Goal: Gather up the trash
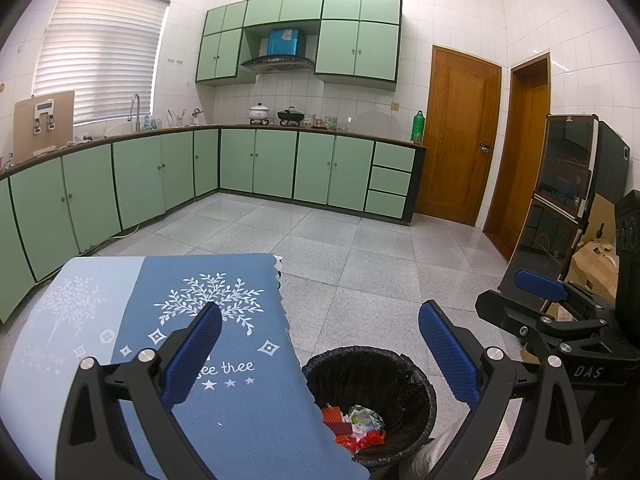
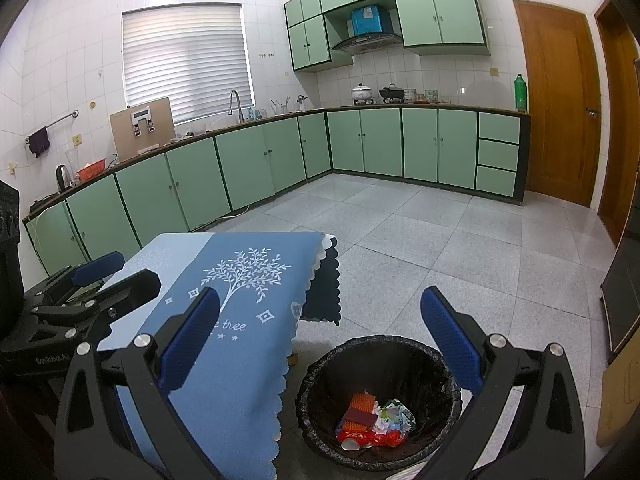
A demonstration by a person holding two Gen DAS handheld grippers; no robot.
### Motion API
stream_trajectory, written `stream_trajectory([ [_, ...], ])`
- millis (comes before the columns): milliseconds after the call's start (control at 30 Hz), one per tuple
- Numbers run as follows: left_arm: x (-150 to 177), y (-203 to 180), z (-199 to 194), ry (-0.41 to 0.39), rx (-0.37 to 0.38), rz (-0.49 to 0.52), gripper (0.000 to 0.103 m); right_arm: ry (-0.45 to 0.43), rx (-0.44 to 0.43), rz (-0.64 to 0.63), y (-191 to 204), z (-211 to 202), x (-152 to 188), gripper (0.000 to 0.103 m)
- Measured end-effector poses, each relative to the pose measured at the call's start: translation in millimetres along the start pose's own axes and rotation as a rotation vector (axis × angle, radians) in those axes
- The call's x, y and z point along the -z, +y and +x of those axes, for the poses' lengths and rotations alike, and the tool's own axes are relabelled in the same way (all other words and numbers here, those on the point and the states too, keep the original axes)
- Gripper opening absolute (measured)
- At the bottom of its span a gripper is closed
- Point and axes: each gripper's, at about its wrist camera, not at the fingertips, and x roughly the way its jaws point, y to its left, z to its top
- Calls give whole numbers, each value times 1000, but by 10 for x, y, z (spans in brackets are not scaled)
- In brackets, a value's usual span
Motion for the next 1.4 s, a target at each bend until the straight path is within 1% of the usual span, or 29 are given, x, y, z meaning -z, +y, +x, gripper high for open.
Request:
stream_trajectory([
  [667,25,-8,8,-1,-3,-2,97,3,-2,0,22,7,13,98],
  [1400,56,-14,4,3,-8,-6,97,5,0,1,39,35,100,98],
])
